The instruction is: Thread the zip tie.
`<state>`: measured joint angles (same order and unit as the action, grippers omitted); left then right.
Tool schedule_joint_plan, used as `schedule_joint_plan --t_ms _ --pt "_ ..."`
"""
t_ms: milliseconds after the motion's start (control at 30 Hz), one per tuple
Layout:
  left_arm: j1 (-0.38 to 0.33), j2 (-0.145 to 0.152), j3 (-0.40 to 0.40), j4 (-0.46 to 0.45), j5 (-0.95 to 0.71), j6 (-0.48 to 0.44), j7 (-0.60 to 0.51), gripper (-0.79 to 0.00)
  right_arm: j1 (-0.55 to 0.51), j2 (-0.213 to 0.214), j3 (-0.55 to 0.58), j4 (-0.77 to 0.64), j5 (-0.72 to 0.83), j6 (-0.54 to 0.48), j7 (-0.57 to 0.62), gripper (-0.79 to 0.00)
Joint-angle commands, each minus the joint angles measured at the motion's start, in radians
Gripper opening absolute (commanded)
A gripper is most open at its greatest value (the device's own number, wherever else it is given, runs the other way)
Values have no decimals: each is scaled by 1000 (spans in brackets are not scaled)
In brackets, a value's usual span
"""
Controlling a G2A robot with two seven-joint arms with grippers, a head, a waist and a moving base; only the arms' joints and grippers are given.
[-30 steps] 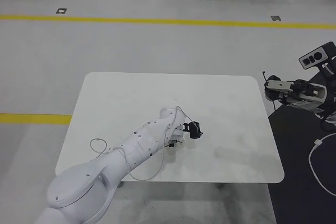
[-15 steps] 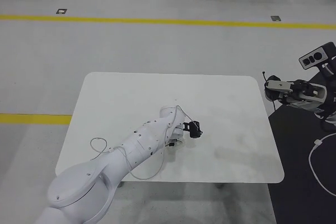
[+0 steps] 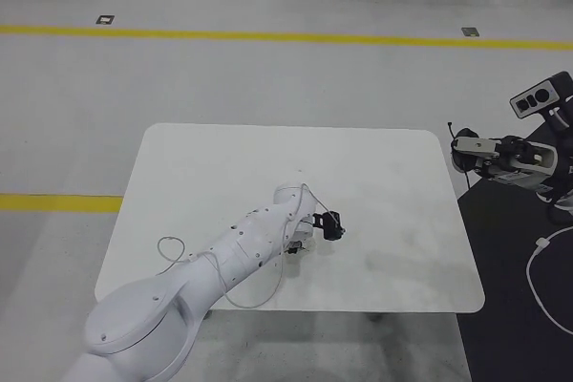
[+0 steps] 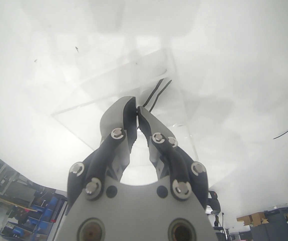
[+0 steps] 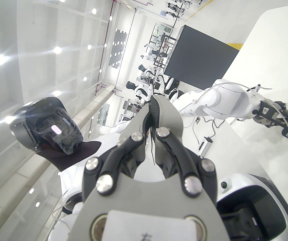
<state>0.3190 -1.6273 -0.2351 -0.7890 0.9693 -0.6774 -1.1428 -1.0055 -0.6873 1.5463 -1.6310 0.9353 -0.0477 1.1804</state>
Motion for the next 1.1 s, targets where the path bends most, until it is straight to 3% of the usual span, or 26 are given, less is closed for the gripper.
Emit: schedule_joint_plan --t_ms 0,333,733,1067 --pt "-3 0 -1 -9 -1 5 -5 -680 0 0 0 0 0 0 0 -785" --pt "0 10 -1 -29 -4 15 -15 -625 0 0 0 0 0 0 0 -785" --pt "0 39 -23 -116 6 40 -40 -628 0 0 0 0 0 0 0 -785" --pt "6 66 6 -163 -37 54 -54 -625 0 0 0 0 0 0 0 -785"
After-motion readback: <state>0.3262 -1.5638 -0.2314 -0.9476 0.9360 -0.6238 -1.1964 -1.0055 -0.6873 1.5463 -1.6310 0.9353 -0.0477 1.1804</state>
